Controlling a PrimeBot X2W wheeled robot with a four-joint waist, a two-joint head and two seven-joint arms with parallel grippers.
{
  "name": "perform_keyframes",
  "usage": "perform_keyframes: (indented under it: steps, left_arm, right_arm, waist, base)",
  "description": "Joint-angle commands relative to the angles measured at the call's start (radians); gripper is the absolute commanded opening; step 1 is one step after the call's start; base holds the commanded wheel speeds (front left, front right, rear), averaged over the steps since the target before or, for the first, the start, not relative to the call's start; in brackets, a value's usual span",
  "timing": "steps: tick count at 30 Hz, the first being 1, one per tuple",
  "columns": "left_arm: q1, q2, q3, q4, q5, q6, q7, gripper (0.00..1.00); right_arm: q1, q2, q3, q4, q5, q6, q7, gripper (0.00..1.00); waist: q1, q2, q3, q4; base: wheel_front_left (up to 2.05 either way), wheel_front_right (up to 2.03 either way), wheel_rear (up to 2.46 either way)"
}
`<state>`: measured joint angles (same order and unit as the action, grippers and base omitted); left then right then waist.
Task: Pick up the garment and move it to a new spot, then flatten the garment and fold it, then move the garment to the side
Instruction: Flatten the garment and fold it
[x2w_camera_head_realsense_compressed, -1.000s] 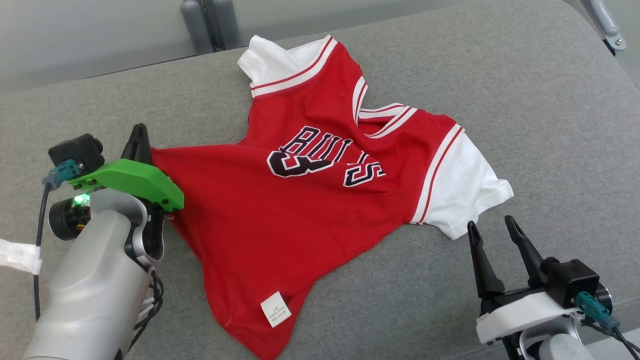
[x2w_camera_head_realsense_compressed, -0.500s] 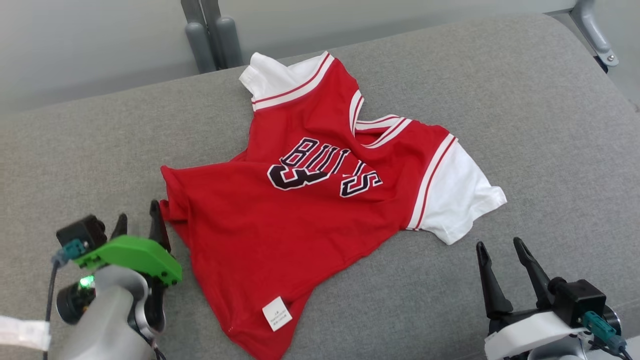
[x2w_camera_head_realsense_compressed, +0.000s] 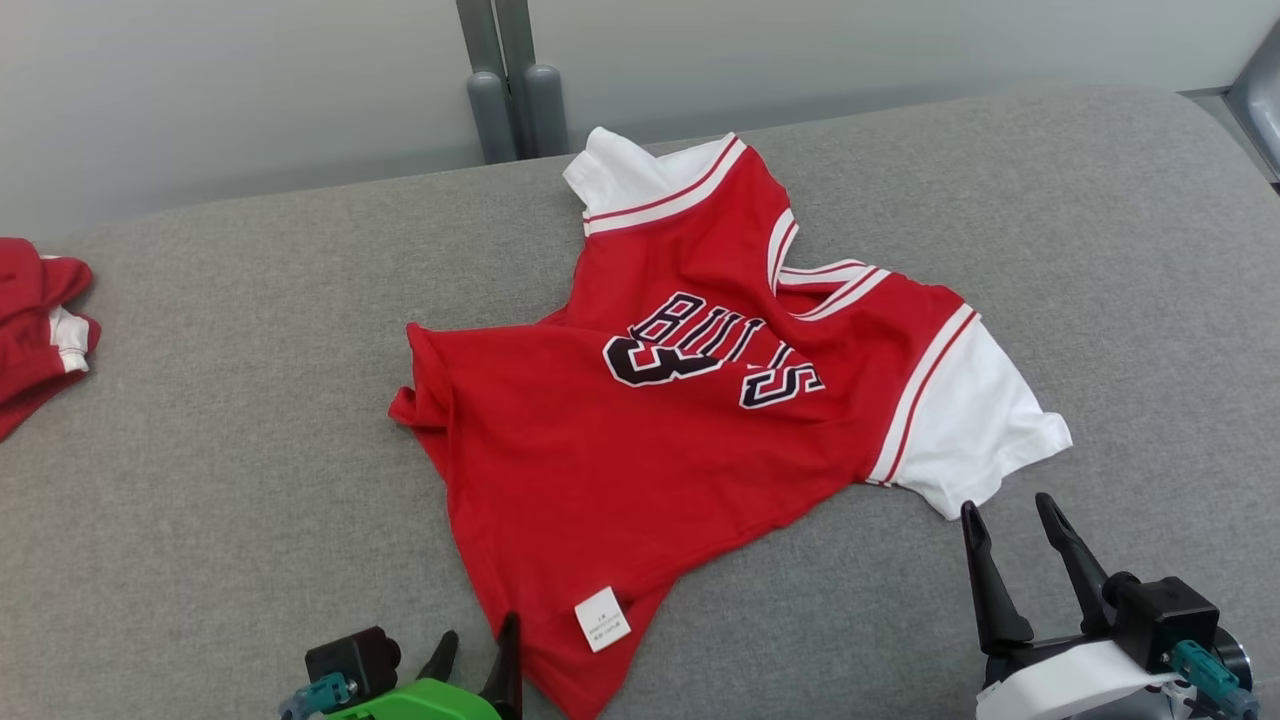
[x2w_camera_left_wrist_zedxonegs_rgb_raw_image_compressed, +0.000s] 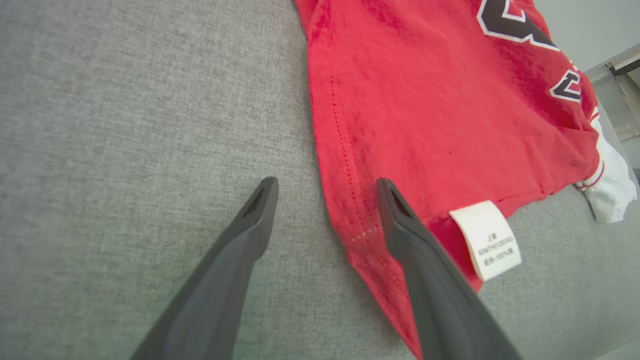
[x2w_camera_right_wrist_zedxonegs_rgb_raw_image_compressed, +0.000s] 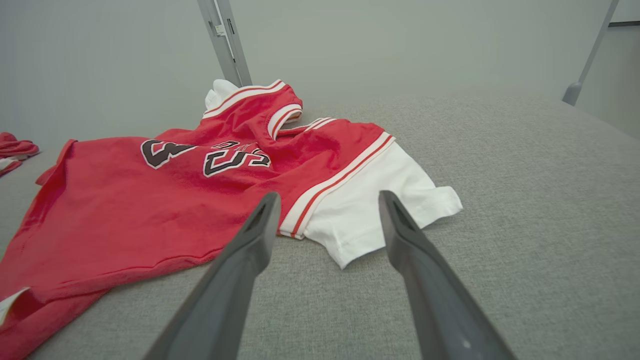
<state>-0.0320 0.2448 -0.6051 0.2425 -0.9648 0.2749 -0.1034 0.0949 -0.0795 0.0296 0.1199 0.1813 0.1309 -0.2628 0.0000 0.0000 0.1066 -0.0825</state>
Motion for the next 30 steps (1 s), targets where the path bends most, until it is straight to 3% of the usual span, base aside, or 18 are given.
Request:
perform_keyframes:
  steps: [1,9,10,11,12,19,23,27,30]
  left_arm:
    - [0.013,0.015,-0.007,-0.018,0.014,0.016,0.015,1.0]
    - [-0.023,0.006,-0.056,-0.023,0.001,0.006,0.1,1.0]
    - [-0.027,0.005,-0.059,-0.018,0.003,0.004,0.101,0.76]
    - [-0.031,0.007,-0.054,-0.012,0.006,0.004,0.092,0.14]
    - [-0.034,0.007,-0.052,-0.009,0.009,0.001,0.087,0.0]
    - [-0.021,0.039,-0.051,-0.065,0.009,-0.024,0.082,0.0]
    - [0.002,0.076,-0.047,-0.216,0.03,-0.011,0.071,0.0]
    - [0.031,0.125,-0.104,-0.418,0.023,-0.042,0.152,0.0]
    - [0.058,0.153,-0.173,-0.49,-0.014,-0.08,0.25,0.0]
  right_arm:
    - [0.005,-0.006,0.001,-0.004,-0.002,0.0,-0.003,1.0]
    - [-0.013,-0.004,0.014,0.004,0.0,0.0,-0.003,1.0]
    - [-0.014,-0.003,0.016,0.005,0.001,0.0,-0.003,1.0]
    - [-0.014,-0.002,0.018,0.006,0.002,0.0,-0.003,1.0]
    - [-0.014,-0.002,0.02,0.007,0.002,0.0,-0.003,1.0]
    - [0.009,-0.003,0.006,0.011,0.006,0.0,-0.003,1.0]
    - [0.023,-0.005,-0.003,0.013,0.004,0.0,-0.003,1.0]
    - [0.03,-0.007,0.003,0.009,0.002,0.0,-0.003,1.0]
    - [0.028,-0.006,0.011,0.011,0.002,0.0,-0.003,1.0]
  waist:
    - [0.0,0.0,-0.005,0.011]
    - [0.0,0.0,0.001,0.008]
    - [0.0,0.0,0.001,0.006]
    - [0.0,0.0,0.001,0.003]
    - [0.0,0.0,0.001,0.001]
    - [0.0,0.0,-0.012,0.006]
    - [0.0,0.0,-0.032,0.019]
    - [0.0,0.0,-0.046,0.034]
    - [0.0,0.0,-0.056,0.038]
  base:
    - [0.0,0.0,0.0]
    - [0.0,0.0,0.0]
    - [0.0,0.0,0.0]
    - [0.0,0.0,0.0]
    - [0.0,0.0,0.0]
    - [0.0,0.0,0.0]
    - [0.0,0.0,0.0]
    - [0.0,0.0,0.0]
    - [0.0,0.0,0.0]
